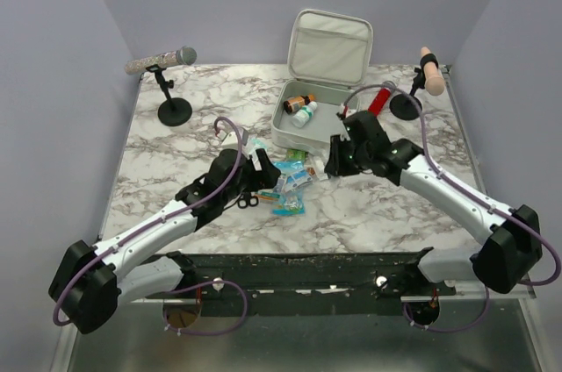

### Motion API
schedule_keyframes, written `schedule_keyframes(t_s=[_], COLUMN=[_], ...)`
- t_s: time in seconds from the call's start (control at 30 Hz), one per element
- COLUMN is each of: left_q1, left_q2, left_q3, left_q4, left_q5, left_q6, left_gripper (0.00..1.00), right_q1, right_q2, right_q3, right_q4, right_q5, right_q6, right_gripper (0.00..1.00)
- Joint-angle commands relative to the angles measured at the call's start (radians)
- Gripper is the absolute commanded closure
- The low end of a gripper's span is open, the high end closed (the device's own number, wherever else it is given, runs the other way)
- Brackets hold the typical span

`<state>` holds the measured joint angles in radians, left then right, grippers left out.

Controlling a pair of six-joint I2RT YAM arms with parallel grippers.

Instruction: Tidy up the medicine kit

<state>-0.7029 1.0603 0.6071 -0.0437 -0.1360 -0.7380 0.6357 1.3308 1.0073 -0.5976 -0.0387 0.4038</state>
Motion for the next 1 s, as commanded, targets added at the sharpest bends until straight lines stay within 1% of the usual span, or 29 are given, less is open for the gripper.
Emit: schedule_keyframes(t_s=[0.0, 0.07, 0.23, 0.37, 0.43, 0.63, 0.87, 0.97], left_q1=[-0.007, -0.007, -0.006, -0.007, -0.006, -0.006, -0.004, -0.004], left_q2=[-0.059, -0.078, -0.109, -0.125, -0.128, -0.118, -0.106, -0.108], left_q3=[-0.020, -0.026, -0.015, -0.010, -0.010, -0.009, -0.001, 0.002], left_q4=[-0.016, -0.021, -0.065, -0.087, -0.094, -0.111, -0.142, -0.163], left_q5=[-0.062, -0.082, -0.123, -0.142, -0.142, -0.157, -0.194, -0.232], left_q6=[-0.017, -0.020, -0.020, -0.011, -0.001, 0.009, 0.011, 0.014], left_gripper=[0.10, 0.10, 0.10, 0.10, 0.10, 0.10, 0.09, 0.09], right_q1=[-0.022, -0.063, -0.174, -0.209, -0.212, -0.235, -0.258, -0.266], right_q2=[-0.013, 0.054, 0.376, 0.600, 0.668, 0.768, 0.948, 0.999], right_q3=[0.190, 0.273, 0.571, 0.743, 0.804, 0.827, 0.990, 1.025], right_q4=[0.019, 0.064, 0.052, 0.039, 0.018, 0.056, -0.014, -0.033], right_q5=[0.115, 0.111, 0.083, 0.080, 0.095, 0.100, 0.089, 0.088], right_q6=[0.104, 0.150, 0.220, 0.247, 0.250, 0.293, 0.343, 0.357], right_gripper=[0.69, 0.68, 0.69, 0.70, 0.70, 0.70, 0.71, 0.71])
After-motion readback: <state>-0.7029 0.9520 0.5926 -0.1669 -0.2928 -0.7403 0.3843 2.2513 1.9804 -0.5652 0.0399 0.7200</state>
